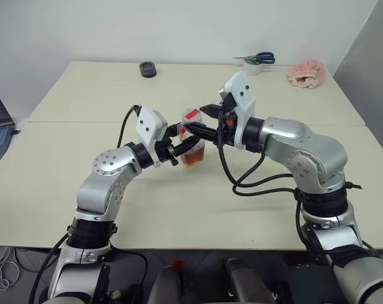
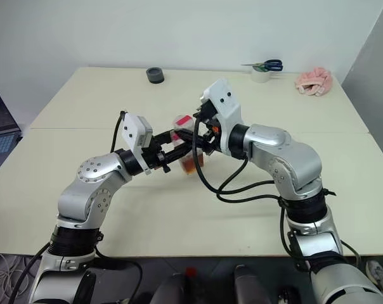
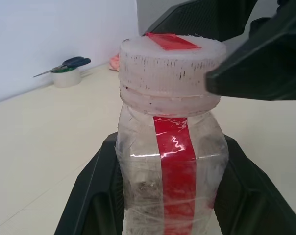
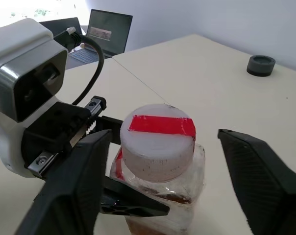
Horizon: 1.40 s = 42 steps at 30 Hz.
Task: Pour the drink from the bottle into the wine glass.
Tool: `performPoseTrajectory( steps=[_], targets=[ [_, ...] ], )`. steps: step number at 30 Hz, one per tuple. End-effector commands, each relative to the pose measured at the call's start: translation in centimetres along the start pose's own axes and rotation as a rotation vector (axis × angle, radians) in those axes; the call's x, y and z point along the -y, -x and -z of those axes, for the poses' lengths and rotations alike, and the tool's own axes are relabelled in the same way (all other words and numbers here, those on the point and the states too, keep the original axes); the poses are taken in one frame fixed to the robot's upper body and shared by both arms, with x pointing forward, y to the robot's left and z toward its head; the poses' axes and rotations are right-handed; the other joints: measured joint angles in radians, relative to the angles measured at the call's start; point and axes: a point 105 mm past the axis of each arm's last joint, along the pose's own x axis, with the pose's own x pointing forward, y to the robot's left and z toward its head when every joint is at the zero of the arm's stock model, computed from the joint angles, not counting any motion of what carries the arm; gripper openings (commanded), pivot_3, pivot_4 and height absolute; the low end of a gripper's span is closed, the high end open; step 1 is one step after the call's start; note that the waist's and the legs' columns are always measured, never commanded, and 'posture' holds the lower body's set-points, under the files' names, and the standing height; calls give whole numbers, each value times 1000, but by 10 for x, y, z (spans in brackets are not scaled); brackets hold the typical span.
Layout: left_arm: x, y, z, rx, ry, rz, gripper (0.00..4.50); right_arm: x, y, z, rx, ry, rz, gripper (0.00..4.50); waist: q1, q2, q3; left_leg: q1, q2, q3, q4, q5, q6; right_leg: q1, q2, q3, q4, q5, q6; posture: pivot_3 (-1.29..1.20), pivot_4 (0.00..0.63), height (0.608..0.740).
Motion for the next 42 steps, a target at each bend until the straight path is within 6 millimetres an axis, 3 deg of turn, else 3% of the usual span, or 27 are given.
performPoseTrajectory(
  steps=[1, 2, 3, 8, 14, 19, 23, 32, 39, 40, 42],
  targets=[
    [-1, 1, -20, 66, -50, 2, 1904, 3, 2, -13, 45, 29, 28, 2254, 0, 0, 0, 0, 0, 0, 0, 0, 0, 0, 0, 0, 0, 0, 0, 0, 150, 740],
    [-1, 1, -20, 67, -50, 1, 1904, 2, 1, -12, 43, 28, 24, 1914, 0, 0, 0, 0, 0, 0, 0, 0, 0, 0, 0, 0, 0, 0, 0, 0, 150, 740],
    [-1, 1, -20, 66, -50, 0, 1904, 1, 1, -12, 42, 28, 21, 1857, 0, 0, 0, 0, 0, 0, 0, 0, 0, 0, 0, 0, 0, 0, 0, 0, 150, 740],
    [-1, 1, -19, 65, -52, -1, 1901, 1, 1, -13, 57, 33, 2, 1857, 0, 0, 0, 0, 0, 0, 0, 0, 0, 0, 0, 0, 0, 0, 0, 0, 150, 740],
    [3, -2, -19, 62, -44, 23, 1896, -17, 9, -15, 125, 104, -390, 1857, 0, 0, 0, 0, 0, 0, 0, 0, 0, 1, 0, 0, -1, 0, 0, 0, 150, 740],
    [5, -5, -23, 71, -49, 38, 1895, 1, 12, -2, 75, 182, -572, 1857, -2, 0, 1, 0, 0, 1, 0, 0, 0, 1, 0, 0, -2, 0, 0, 0, 150, 740],
    [3, -3, -24, 69, -55, 34, 1892, 15, 12, 0, 63, 220, -623, 1857, -4, 0, 1, 1, 0, 1, 0, 0, 0, 1, 1, 0, -1, 0, 0, 0, 150, 740],
    [4, 1, -22, 64, -57, 20, 1889, 18, 14, -1, 63, 238, -670, 1857, -2, 0, 1, 1, 0, 0, 0, 0, 0, 1, 0, 0, 0, 3, -5, 0, 150, 740],
    [4, -1, -22, 66, -53, 30, 1873, 19, 18, -9, 73, 228, -659, 4259, -1, 0, 1, 1, 0, 0, 0, 0, 0, 1, 0, 0, 0, 3, -5, 0, 150, 740],
    [4, -1, -22, 67, -51, 32, 1873, 19, 19, -10, 74, 230, -653, 4500, -1, 0, 1, 1, 0, 0, 0, 0, 0, 1, 0, 0, 0, 3, -5, 0, 150, 740],
    [5, -2, -22, 66, -47, 41, 1872, 21, 24, -13, 82, 226, -627, 4500, 1, 0, 1, 1, 0, 0, 0, 0, 0, 1, 0, 0, 0, 3, -5, 0, 150, 740]
  ],
)
